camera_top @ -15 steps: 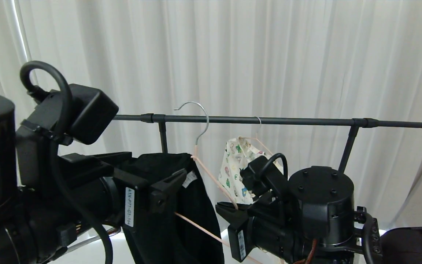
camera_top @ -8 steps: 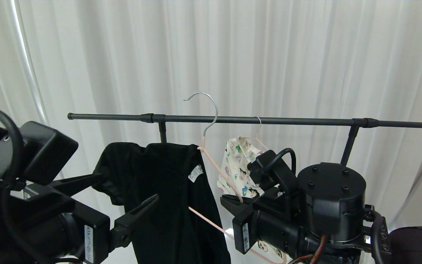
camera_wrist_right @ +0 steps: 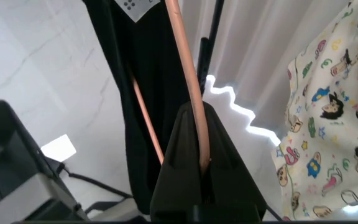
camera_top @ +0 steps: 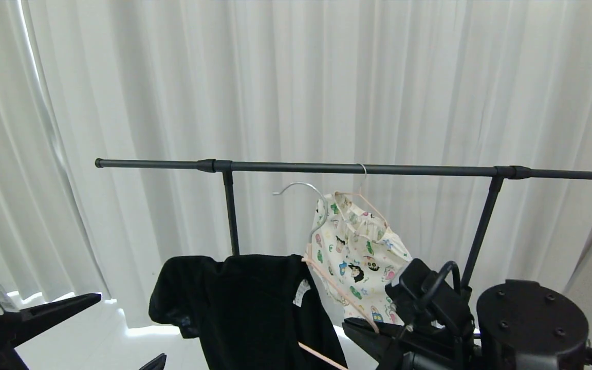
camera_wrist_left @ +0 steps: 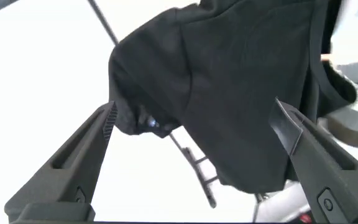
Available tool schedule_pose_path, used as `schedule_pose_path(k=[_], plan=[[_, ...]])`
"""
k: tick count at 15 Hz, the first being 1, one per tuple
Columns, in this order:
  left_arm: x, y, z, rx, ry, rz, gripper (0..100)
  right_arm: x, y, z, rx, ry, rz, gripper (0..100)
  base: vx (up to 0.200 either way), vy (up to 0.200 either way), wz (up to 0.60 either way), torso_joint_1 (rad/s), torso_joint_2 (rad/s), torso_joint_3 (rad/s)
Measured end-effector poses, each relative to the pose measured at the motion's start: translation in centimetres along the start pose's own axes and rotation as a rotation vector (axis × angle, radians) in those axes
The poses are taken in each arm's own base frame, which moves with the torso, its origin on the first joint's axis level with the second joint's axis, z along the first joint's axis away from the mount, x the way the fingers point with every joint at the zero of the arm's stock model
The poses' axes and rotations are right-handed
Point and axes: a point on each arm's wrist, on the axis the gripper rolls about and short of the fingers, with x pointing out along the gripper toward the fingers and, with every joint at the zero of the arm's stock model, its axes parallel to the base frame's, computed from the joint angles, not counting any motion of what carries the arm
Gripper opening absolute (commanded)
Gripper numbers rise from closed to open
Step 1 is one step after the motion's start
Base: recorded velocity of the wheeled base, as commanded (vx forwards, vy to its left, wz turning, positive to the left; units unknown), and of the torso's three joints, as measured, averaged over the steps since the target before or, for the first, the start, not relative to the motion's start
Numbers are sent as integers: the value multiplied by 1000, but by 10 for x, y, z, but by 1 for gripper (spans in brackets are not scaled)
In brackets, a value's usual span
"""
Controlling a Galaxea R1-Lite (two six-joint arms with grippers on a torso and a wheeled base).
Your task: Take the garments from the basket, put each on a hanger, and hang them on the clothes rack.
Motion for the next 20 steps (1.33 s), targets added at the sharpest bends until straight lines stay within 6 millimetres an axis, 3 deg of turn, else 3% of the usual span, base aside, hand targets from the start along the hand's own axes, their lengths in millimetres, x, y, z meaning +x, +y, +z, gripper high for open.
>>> schedule_pose_path(k=[10, 16, 20], plan=[[-7, -4, 7, 34, -129, -427, 100, -54, -4, -41, -206, 34, 145, 0, 0, 0, 0, 0, 0, 0], [15, -17, 4, 105, -44, -620, 100, -59, -3, -40, -263, 19, 210, 0, 0, 0, 0, 0, 0, 0], [28, -22, 2, 130, 14, -651, 100, -56, 0, -33, -265, -4, 224, 0, 0, 0, 0, 0, 0, 0]])
